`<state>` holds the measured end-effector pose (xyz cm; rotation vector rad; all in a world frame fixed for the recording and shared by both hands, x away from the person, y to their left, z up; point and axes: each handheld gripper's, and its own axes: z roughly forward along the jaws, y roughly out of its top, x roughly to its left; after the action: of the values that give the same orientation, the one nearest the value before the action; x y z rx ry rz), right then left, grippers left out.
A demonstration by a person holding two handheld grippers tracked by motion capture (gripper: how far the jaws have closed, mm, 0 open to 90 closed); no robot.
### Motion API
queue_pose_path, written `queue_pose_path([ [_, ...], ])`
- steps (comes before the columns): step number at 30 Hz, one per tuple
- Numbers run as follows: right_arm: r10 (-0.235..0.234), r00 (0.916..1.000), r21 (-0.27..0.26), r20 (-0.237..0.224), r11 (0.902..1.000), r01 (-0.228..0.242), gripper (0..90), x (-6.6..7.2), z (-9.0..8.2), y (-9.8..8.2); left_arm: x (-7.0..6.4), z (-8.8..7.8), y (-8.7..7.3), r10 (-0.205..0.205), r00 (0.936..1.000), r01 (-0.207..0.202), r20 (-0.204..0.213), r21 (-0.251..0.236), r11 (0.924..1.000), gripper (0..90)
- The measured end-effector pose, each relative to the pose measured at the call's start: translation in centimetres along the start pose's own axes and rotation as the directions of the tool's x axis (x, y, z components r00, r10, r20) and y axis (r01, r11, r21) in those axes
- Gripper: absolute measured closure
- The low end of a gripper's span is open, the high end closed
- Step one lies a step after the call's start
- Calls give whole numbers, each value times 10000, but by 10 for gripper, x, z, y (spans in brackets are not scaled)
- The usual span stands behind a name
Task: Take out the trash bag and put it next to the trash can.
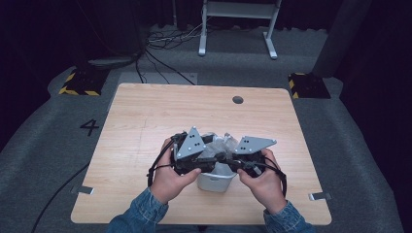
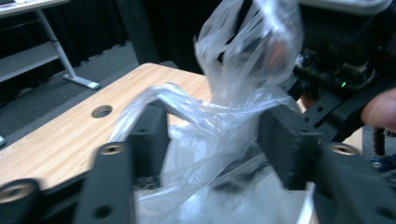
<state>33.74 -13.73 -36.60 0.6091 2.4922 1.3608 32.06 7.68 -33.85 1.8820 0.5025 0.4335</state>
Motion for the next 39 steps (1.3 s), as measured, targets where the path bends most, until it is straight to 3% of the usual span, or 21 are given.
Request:
queue_pose_path([
  [5, -112, 9999, -185, 2, 9998, 112, 893, -1, -2, 4, 1, -8, -6, 163, 9996, -162, 231, -59, 9999, 312],
  [10, -150, 9999, -384, -33, 9992, 149, 893, -2, -6, 11, 4, -15, -9, 161, 9998, -159, 72, -177, 9997, 259],
  [20, -268, 9996, -850, -54, 9960, 263, 893, -5, -19, 27, 12, -39, -13, 56, 9984, -100, -557, -792, 9968, 213],
  [26, -345, 9993, -1087, 116, 9934, 356, 894, -7, -28, 35, 16, -49, -15, -22, 9960, -61, -891, -928, 9957, 182],
  [34, -377, 9989, -1594, 275, 9863, 416, 895, -10, -42, 47, 19, -66, -23, -54, 9941, -49, -1083, -951, 9955, 177],
  [39, -514, 9976, -1754, 455, 9827, 586, 895, -10, -48, 54, 21, -78, -29, -327, 9965, 218, -769, -1385, 9901, 176],
])
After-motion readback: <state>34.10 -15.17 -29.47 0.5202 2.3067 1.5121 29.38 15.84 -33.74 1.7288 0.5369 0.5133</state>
